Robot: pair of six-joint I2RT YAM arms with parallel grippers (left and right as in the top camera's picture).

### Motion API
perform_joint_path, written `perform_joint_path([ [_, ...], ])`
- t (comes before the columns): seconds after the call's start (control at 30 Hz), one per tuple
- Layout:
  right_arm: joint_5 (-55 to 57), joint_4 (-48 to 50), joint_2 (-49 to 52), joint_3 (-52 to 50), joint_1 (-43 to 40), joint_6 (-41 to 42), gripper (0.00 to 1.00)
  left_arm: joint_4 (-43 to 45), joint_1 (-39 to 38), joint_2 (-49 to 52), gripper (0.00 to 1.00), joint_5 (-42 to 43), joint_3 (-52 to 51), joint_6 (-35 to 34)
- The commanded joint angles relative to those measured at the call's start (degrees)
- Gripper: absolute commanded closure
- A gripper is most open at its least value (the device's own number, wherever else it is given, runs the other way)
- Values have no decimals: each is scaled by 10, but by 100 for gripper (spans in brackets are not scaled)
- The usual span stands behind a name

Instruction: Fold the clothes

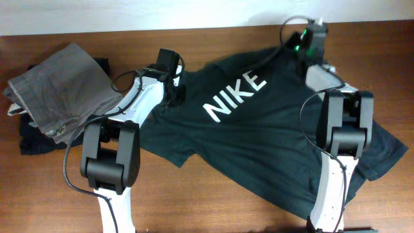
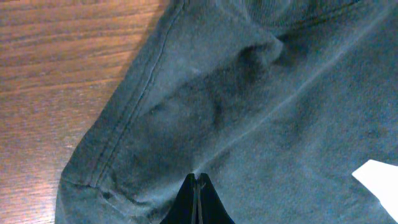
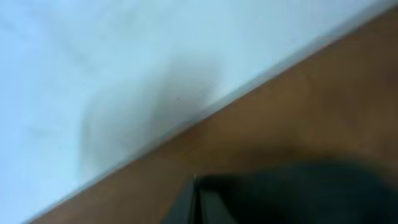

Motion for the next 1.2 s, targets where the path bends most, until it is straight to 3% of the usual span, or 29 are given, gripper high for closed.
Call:
perform_joint_path([
  [0.0, -42, -61, -7, 102, -15, -67, 96, 2, -2, 6, 100, -2, -2, -5],
  [0.07, -59, -127, -7, 152, -19, -88, 94, 2, -2, 6, 100, -2, -2, -5],
  [0.2, -75, -243, -7, 226, -22, -117, 80, 7, -2, 6, 100, -2, -2, -5],
  [0.3, -76, -290, -7, 245, -24, -117, 53, 13, -2, 6, 99, -2, -2, -5],
  [0.5, -155, -382, -7, 245, -17, -140, 51, 15, -2, 6, 100, -4, -2, -5],
  [0.6, -153, -457, -7, 244, -3, -140, 56, 15, -2, 6, 99, -4, -2, -4],
  [0.73, -149, -491, -6, 227, 30, -140, 96, 18, -2, 6, 100, -4, -2, -5],
  [1.0, -9, -515, -5, 194, 93, -117, 96, 42, -3, 9, 100, 2, -2, -5],
  [1.17, 19, -527, 3, 177, 104, -73, 96, 59, -3, 28, 100, 52, -2, -5],
])
